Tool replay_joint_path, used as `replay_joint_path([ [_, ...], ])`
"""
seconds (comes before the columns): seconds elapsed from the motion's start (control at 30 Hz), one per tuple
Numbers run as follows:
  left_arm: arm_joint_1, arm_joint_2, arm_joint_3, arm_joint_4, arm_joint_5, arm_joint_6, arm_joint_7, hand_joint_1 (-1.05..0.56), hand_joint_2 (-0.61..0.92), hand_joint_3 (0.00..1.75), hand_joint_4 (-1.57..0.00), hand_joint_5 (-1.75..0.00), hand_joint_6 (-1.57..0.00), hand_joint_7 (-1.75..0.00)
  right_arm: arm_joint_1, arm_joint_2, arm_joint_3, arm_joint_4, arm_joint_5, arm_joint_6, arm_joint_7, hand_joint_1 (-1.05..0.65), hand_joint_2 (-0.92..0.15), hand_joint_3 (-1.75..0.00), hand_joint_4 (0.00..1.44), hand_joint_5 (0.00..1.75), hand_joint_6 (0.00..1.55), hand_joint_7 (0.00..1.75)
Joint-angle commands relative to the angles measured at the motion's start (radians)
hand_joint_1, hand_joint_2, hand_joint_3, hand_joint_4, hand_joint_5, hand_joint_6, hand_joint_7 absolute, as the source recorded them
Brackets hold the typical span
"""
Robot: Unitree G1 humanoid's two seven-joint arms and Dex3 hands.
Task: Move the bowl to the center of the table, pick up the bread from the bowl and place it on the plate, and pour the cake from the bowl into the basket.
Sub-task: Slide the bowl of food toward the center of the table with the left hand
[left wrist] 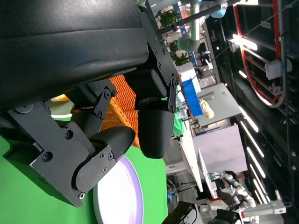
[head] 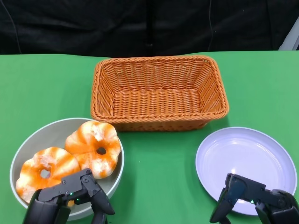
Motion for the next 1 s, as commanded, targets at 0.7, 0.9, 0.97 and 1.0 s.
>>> replay_joint_path([
  [0.7,0.002,0.018,0.022,-0.025,-0.04,-0.017,-0.005,-0.16,0.31,1.27,-0.84,-1.25,-0.82,-1.04,0.004,-0.004,-0.014,0.002,-0.005,-0.008,-0.012,0.02,-0.14,-1.62,0.8,1.64,0.79,1.4],
  [0.9,-0.017,0.04,0.054,-0.028,-0.039,-0.045,-0.015,-0.26,0.43,0.98,-0.73,-1.05,-0.72,-0.75,0.003,-0.005,-0.015,0.009,-0.001,-0.014,-0.01,0.02,-0.12,-1.65,0.8,1.63,0.79,1.4],
  [0.97,-0.024,0.066,0.084,-0.041,-0.031,-0.048,-0.02,-0.34,0.55,0.76,-0.67,-0.98,-0.67,-0.63,-0.001,-0.004,-0.015,0.019,0.0,-0.027,-0.012,0.02,-0.11,-1.65,0.8,1.63,0.79,1.4],
  [1.0,-0.026,0.083,0.104,-0.048,-0.019,-0.047,-0.021,-0.39,0.65,0.59,-0.64,-0.92,-0.64,-0.56,-0.001,-0.002,-0.015,0.023,-0.002,-0.032,-0.014,0.02,-0.11,-1.65,0.8,1.63,0.79,1.4],
])
